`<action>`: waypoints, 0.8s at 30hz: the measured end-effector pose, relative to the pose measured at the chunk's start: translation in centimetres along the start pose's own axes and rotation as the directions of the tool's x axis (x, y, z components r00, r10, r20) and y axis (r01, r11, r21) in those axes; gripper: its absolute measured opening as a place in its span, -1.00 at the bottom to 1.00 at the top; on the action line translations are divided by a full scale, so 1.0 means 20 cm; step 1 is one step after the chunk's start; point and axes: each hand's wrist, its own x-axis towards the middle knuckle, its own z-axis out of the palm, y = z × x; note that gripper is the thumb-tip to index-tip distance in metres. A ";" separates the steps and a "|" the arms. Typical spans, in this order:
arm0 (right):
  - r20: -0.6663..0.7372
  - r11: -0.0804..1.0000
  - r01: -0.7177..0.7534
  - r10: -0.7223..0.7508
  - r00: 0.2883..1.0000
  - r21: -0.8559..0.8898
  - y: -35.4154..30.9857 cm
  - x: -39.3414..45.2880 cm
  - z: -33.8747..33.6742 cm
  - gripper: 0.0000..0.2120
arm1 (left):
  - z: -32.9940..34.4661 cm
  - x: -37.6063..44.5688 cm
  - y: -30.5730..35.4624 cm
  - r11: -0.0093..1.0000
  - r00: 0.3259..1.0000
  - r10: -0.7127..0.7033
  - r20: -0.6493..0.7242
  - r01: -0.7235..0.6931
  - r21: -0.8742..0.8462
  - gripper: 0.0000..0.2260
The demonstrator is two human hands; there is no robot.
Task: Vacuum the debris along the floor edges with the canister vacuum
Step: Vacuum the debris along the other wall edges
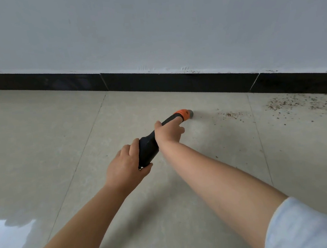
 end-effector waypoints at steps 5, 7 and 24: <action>-0.013 0.999 0.015 -0.014 1.000 0.052 -0.03 -0.03 0.03 -0.53 | -0.04 0.00 -0.04 1.000 1.000 0.002 0.010 -0.002 0.003 -0.39; -0.017 0.998 -0.005 0.006 1.000 0.059 -0.03 -0.03 0.04 -0.52 | -0.05 0.00 -0.05 1.000 1.000 0.012 0.016 -0.012 -0.006 -0.39; -0.150 0.995 -0.063 0.075 0.986 0.082 0.11 0.07 -0.25 -0.48 | 0.08 0.01 0.19 0.983 0.971 0.175 0.164 -0.182 0.031 -0.38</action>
